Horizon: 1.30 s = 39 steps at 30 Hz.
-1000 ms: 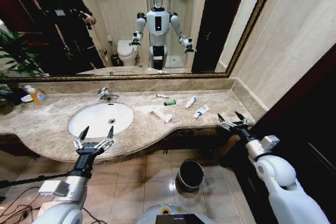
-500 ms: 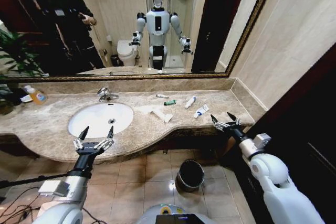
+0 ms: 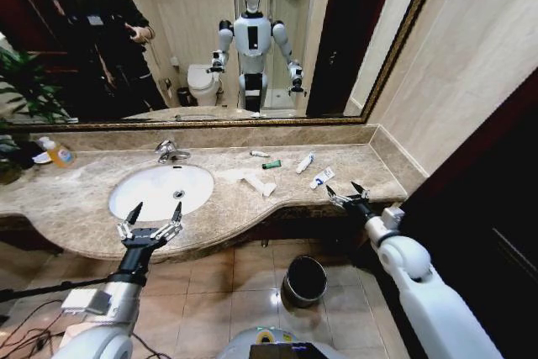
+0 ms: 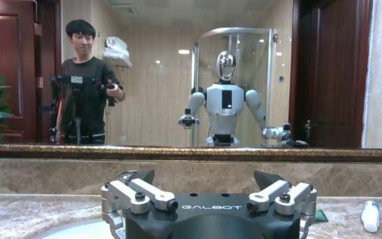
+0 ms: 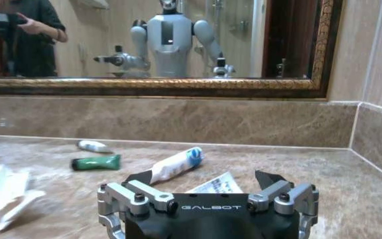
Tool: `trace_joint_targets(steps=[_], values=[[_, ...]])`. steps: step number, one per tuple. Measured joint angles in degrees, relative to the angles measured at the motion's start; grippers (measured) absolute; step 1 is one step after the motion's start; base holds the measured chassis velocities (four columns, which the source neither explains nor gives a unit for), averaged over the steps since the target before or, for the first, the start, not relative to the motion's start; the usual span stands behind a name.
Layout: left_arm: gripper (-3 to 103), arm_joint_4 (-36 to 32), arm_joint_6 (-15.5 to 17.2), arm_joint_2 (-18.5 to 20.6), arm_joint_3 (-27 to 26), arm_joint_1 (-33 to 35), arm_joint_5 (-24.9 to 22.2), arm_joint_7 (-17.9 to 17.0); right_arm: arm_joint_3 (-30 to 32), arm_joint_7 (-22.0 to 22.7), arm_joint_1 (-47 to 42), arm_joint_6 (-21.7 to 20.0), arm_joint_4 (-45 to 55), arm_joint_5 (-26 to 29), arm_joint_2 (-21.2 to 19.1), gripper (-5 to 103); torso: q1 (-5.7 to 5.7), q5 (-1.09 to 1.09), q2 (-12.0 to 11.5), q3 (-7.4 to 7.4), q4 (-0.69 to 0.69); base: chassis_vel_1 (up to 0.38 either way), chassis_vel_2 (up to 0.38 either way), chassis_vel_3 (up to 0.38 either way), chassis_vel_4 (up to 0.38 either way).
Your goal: Pick up the trash from the sink and place it in the trash bin.
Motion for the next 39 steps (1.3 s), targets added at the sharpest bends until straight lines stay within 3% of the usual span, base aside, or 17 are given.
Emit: trace_joint_targets(steps=[10,28,30,31,33,37,39], values=[[100,0.00,0.00,0.00,0.00,0.00,0.00,0.01,-11.41,3.84,14.52,-1.80,-12.68,3.00,-0.16,100,0.01,0.00,0.00,0.00,0.02,0.000,0.000,0.000,0.000],[100,0.00,0.00,0.00,0.00,0.00,0.00,0.01,-14.76,3.36,14.39,-2.89,-15.14,4.45,1.66,101,0.00,0.00,0.00,0.00,0.00,0.000,0.000,0.000,0.000],[100,0.00,0.00,0.00,0.00,0.00,0.00,0.01,-14.98,3.67,14.49,-3.43,-15.17,5.59,1.65,88,0.00,0.00,0.00,0.00,0.00,0.000,0.000,0.000,0.000],[100,0.00,0.00,0.00,0.00,0.00,0.00,0.01,-14.98,3.67,14.49,-3.43,-15.17,5.59,1.65,88,0.00,0.00,0.00,0.00,0.00,0.000,0.000,0.000,0.000],[100,0.00,0.00,0.00,0.00,0.00,0.00,0.01,-15.05,3.92,14.50,-3.41,-15.24,5.72,1.66,77,0.00,0.00,0.00,0.00,0.00,0.000,0.000,0.000,0.000],[100,0.00,0.00,0.00,0.00,0.00,0.00,0.01,-15.34,4.30,14.54,-3.31,-15.26,5.65,1.67,71,0.00,0.00,0.01,0.00,0.00,0.000,0.000,0.000,0.000],[100,0.00,0.00,0.00,0.00,0.00,0.00,0.00,-15.69,4.72,14.80,-3.24,-15.39,5.51,1.73,61,-0.01,0.00,0.01,0.00,0.00,0.000,0.000,0.000,0.000]])
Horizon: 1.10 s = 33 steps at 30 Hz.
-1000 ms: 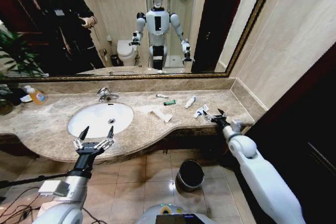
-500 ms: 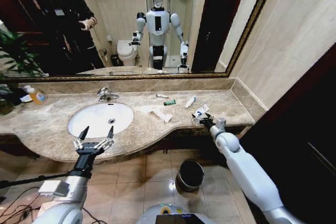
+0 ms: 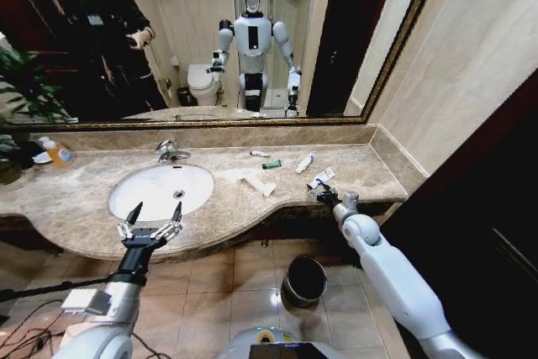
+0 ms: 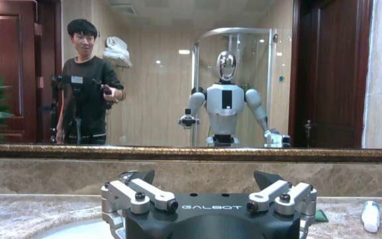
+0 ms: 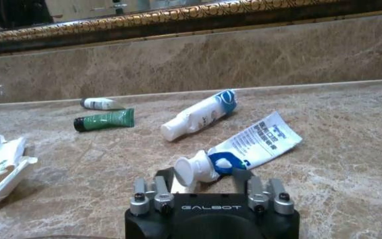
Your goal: Pick up the trash from the sink and place it in the trash bin.
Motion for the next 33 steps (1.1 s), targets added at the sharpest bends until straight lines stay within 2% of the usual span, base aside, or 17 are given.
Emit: trace_joint_targets(steps=[1,2,6,7,9,11,15,19,24,26,27,28,30,31,33], values=[[100,0.00,0.00,0.00,0.00,0.00,0.00,0.00,-0.23,0.29,0.23,0.06,-0.14,-0.16,0.08,55,0.00,0.00,0.00,0.00,0.00,0.000,0.000,0.000,0.000],[100,0.00,0.00,0.00,0.00,0.00,0.00,0.00,-0.23,0.29,0.23,0.06,-0.14,-0.16,0.08,55,0.00,0.00,0.00,0.00,0.00,0.000,0.000,0.000,0.000],[100,0.00,0.00,0.00,0.00,0.00,0.00,0.00,-0.64,1.05,0.95,0.29,-0.52,-0.62,0.31,33,0.00,0.00,0.00,0.00,0.00,0.000,0.000,0.000,0.000],[100,0.00,0.00,0.00,0.00,0.00,0.00,0.00,-0.64,1.05,0.95,0.29,-0.52,-0.62,0.31,33,0.00,0.00,0.00,0.00,0.00,0.000,0.000,0.000,0.000],[100,0.00,0.00,0.00,0.00,0.00,0.00,0.00,-0.71,1.67,1.10,0.66,-0.29,-0.93,0.50,25,0.00,0.00,0.00,0.00,0.00,0.000,0.000,0.000,0.000],[100,0.00,0.00,0.00,0.00,0.00,0.00,0.00,-0.71,1.80,1.09,0.76,-0.11,-1.03,0.52,25,0.00,0.01,0.00,0.00,0.00,0.000,0.000,0.000,0.000],[100,0.00,0.00,0.00,0.00,0.00,0.00,0.00,-0.59,2.54,0.41,1.95,1.63,-2.25,0.43,9,0.00,0.00,0.00,0.00,0.00,0.000,0.000,0.000,0.000],[100,0.00,0.00,0.00,0.00,0.00,0.00,0.00,-0.16,2.57,-0.33,2.55,3.00,-3.01,0.16,1,0.00,0.00,0.00,0.00,0.00,0.000,0.000,0.000,0.000],[100,0.00,0.00,0.00,0.00,0.00,0.00,0.00,0.46,2.34,-1.47,3.21,4.40,-4.23,-0.31,0,0.00,0.01,0.00,0.00,0.00,0.000,0.000,0.000,0.000],[100,0.00,0.00,0.00,0.00,0.00,0.00,0.00,0.81,1.11,-1.45,4.04,4.18,-5.22,-0.60,-2,0.00,0.00,0.00,0.00,0.00,0.000,0.000,0.000,0.000],[100,0.00,0.00,0.00,0.00,0.00,0.00,0.00,1.18,-1.36,-0.63,4.79,2.98,-5.85,-1.04,3,0.00,0.01,0.00,0.00,0.00,0.000,0.000,0.000,0.000],[100,0.00,0.00,0.00,0.00,0.00,0.00,0.00,1.18,-1.36,-0.63,4.79,2.98,-5.85,-1.04,3,0.00,0.01,0.00,0.00,0.00,0.000,0.000,0.000,0.000],[100,0.00,0.00,0.00,0.00,0.00,0.00,0.00,1.59,-5.82,1.10,5.39,1.13,-6.08,-1.75,12,0.00,0.00,0.00,0.00,0.00,0.000,0.000,0.000,0.000],[100,0.00,0.00,0.00,0.00,0.00,0.00,0.00,1.39,-8.38,3.05,6.03,-0.33,-5.20,-2.30,23,0.01,0.00,0.00,0.00,0.00,0.000,0.000,0.000,0.000],[100,0.00,0.00,0.00,0.00,0.00,0.00,0.00,0.76,-9.65,4.48,6.10,-1.55,-4.13,-2.74,33,0.01,0.00,0.00,0.00,0.00,0.000,0.000,0.000,0.000]])
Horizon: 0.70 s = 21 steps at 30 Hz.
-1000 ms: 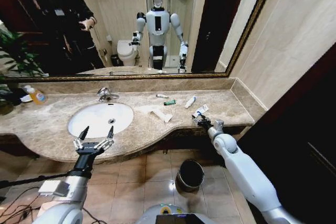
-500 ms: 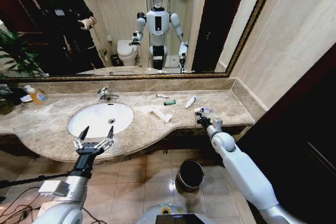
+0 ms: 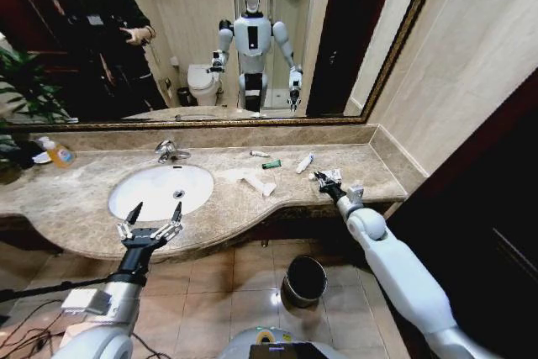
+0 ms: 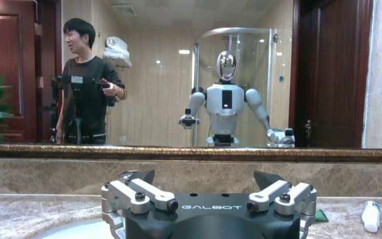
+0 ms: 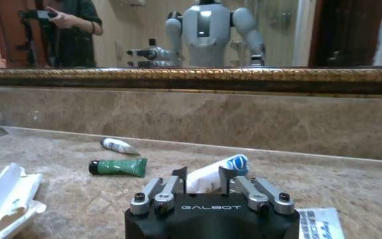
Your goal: Pick up the trash from the sink and place it in the trash bin.
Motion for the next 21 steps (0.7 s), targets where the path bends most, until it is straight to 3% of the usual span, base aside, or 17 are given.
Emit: trace_joint_targets(steps=[1,3,5,12,14,16,21], values=[[100,0.00,0.00,0.00,0.00,0.00,0.00,0.00,0.00,0.00,0.00,0.00,0.00,0.00,0.00,33,0.00,0.00,0.00,0.00,0.00,0.000,0.000,0.000,0.000],[100,0.00,0.00,0.00,0.00,0.00,0.00,0.00,-1.12,-0.95,1.89,0.07,-1.62,0.31,0.00,44,0.00,0.00,0.00,0.00,-0.01,0.000,0.000,0.000,0.000],[100,0.00,0.00,0.00,0.00,0.00,0.00,0.00,-1.65,-1.04,2.89,0.05,-2.25,0.44,0.28,44,0.00,0.00,0.00,0.00,-0.01,0.000,0.000,0.000,0.000],[100,0.00,0.00,0.00,0.00,0.00,0.00,0.00,-5.57,-1.05,7.80,-1.25,-5.51,0.90,1.72,78,0.00,0.00,0.00,0.00,0.01,0.000,0.000,0.000,0.000],[100,0.00,0.00,0.00,0.00,0.00,0.00,0.00,-5.97,-1.34,8.27,-1.48,-6.00,0.83,1.62,78,0.00,0.00,0.00,0.00,0.00,0.000,0.000,0.000,0.000],[100,0.00,0.00,0.00,0.00,0.00,0.00,0.00,-6.44,-2.64,9.51,-1.51,-8.03,0.42,1.65,88,0.00,0.00,-0.01,0.00,0.00,0.000,0.000,0.000,0.000],[100,0.00,0.00,0.00,0.00,0.00,0.00,0.00,-6.27,-3.64,10.62,-1.54,-10.90,0.13,1.73,100,0.00,0.01,-0.01,0.00,0.01,0.000,0.000,0.000,0.000]])
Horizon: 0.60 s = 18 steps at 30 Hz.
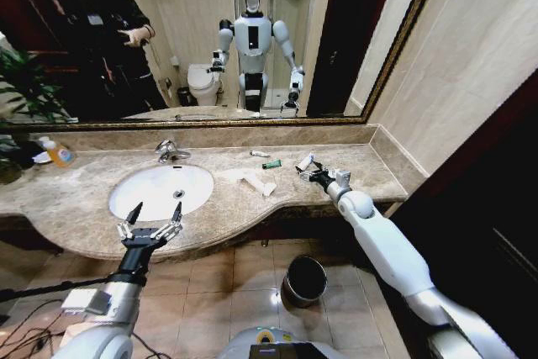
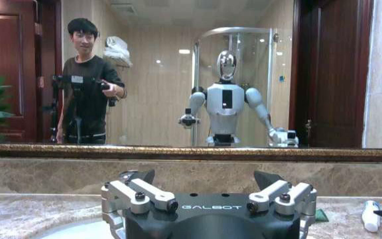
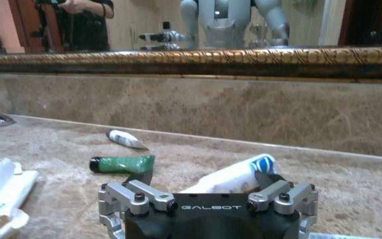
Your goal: Pick up the trash from the sink and place it in the trash bin.
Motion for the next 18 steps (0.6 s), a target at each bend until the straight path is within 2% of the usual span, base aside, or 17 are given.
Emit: trace_joint_targets(steps=[6,9,13,14,18], values=[[100,0.00,0.00,0.00,0.00,0.00,0.00,0.00,1.22,2.89,-1.31,-1.89,1.17,1.56,-0.95,100,0.00,-0.01,0.00,0.00,-0.01,0.000,0.000,0.000,0.000],[100,0.00,0.00,0.00,0.00,0.00,0.00,0.00,1.99,7.04,-3.75,-4.24,4.60,3.77,-1.15,100,-0.01,-0.02,0.00,-0.01,-0.01,0.000,0.000,0.000,0.000],[100,0.00,0.00,0.00,0.00,0.00,0.00,0.00,2.29,7.85,-5.34,-5.13,5.98,4.19,-1.15,100,-0.01,-0.02,0.00,-0.01,-0.01,0.000,0.000,0.000,0.000],[100,0.00,0.00,0.00,0.00,0.00,0.00,0.00,2.40,8.07,-5.86,-5.22,6.06,4.17,-1.01,103,-0.01,0.00,0.00,-0.01,-0.02,0.000,0.000,0.000,0.000],[100,0.00,0.00,0.00,0.00,0.00,0.00,0.00,2.56,8.54,-5.86,-4.81,4.96,3.91,-0.29,97,-0.01,0.00,0.00,-0.01,-0.01,0.000,0.000,0.000,0.000]])
